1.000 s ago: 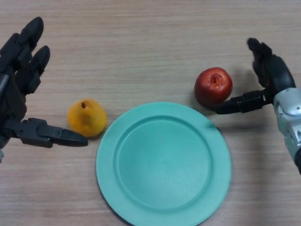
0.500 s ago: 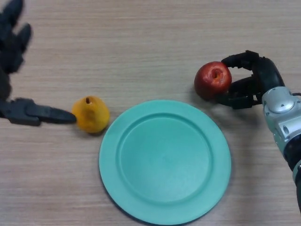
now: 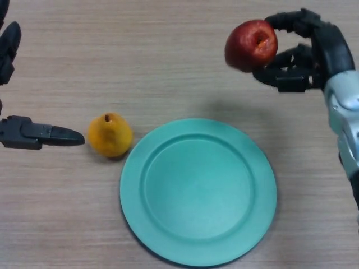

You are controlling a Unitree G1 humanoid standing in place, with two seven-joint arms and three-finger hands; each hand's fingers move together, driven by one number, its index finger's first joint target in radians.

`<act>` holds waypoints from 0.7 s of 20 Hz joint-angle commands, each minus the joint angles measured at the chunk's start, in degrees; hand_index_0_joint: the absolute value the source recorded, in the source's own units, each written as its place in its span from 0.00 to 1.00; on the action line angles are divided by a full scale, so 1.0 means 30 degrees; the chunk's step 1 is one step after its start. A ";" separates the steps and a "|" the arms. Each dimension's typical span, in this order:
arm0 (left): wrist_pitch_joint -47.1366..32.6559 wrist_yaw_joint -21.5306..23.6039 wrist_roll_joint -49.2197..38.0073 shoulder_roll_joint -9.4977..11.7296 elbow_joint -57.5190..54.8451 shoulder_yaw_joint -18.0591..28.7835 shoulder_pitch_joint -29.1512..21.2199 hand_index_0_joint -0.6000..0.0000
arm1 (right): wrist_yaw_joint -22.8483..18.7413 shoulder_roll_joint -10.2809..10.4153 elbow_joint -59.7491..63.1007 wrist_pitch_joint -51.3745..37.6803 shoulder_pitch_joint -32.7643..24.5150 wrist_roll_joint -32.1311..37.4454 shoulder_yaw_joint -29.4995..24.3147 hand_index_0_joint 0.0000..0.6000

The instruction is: Pick up the red apple and place it on the plate

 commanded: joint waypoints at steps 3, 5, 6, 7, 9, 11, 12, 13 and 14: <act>-0.1274 -0.0079 -0.0687 0.0866 -0.1615 0.1308 -0.0401 1.00 | 0.0478 -0.0472 -0.8505 0.1913 0.3178 0.1305 0.0286 1.00; -0.0975 -0.0173 -0.0755 0.0847 -0.1728 0.1464 -0.0381 1.00 | 0.0850 -0.0049 -1.0856 0.2431 0.5027 0.0057 0.1303 1.00; -0.0913 -0.0164 -0.0762 0.0838 -0.1763 0.1488 -0.0373 1.00 | 0.0896 0.0179 -1.1332 0.2335 0.5492 -0.0394 0.1619 1.00; -0.0779 -0.0074 -0.0836 0.0832 -0.1915 0.1523 -0.0420 1.00 | 0.1109 0.0692 -1.1953 0.1864 0.6492 -0.1635 0.2420 1.00; -0.1168 0.0054 -0.0702 0.0690 -0.1971 0.1358 -0.0385 1.00 | 0.0999 0.1093 -1.2720 0.1051 0.7949 -0.2895 0.3773 1.00; -0.0908 0.0078 -0.0677 0.0687 -0.2136 0.1297 -0.0387 1.00 | 0.0613 0.1194 -1.3055 0.0332 0.9064 -0.3890 0.5138 1.00; -0.0746 0.0092 -0.0706 0.0678 -0.2241 0.1315 -0.0367 1.00 | 0.0673 0.1206 -1.3039 0.0074 0.9274 -0.4400 0.5458 1.00; -0.0857 0.0161 -0.0707 0.0527 -0.2457 0.1351 -0.0198 1.00 | 0.0562 0.1219 -1.3220 0.0190 0.9813 -0.4711 0.6066 1.00; -0.0964 0.0217 -0.0641 0.0483 -0.2496 0.1340 -0.0155 1.00 | 0.0691 0.1222 -1.3238 0.0165 0.9933 -0.4980 0.6245 1.00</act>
